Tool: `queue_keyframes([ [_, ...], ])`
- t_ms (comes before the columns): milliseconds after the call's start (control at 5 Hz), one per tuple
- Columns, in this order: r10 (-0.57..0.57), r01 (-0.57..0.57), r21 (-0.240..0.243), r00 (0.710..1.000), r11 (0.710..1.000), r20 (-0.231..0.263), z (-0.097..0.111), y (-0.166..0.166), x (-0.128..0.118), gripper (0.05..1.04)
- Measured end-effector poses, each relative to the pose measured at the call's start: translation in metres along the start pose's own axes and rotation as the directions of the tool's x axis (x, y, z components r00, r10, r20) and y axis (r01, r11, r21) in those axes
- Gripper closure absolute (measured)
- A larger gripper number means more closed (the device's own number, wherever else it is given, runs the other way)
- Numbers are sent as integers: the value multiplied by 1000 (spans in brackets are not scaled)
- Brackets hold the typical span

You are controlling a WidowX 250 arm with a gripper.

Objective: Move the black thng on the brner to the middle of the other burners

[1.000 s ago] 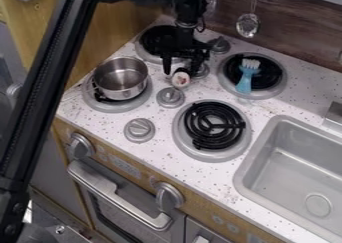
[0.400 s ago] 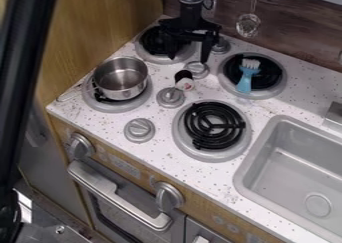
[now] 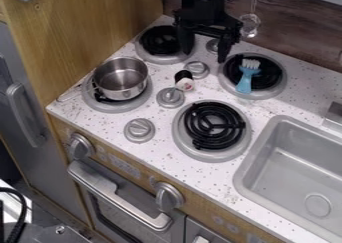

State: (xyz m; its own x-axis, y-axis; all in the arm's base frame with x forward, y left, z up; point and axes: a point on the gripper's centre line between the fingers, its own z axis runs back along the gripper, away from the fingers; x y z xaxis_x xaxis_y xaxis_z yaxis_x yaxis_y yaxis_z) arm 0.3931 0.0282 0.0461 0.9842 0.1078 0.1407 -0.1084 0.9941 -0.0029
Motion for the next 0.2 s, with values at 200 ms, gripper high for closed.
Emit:
queue_keyframes([
  [200, -39, 39, 49, 999, 998, -2, 6, -3, -13, 86],
])
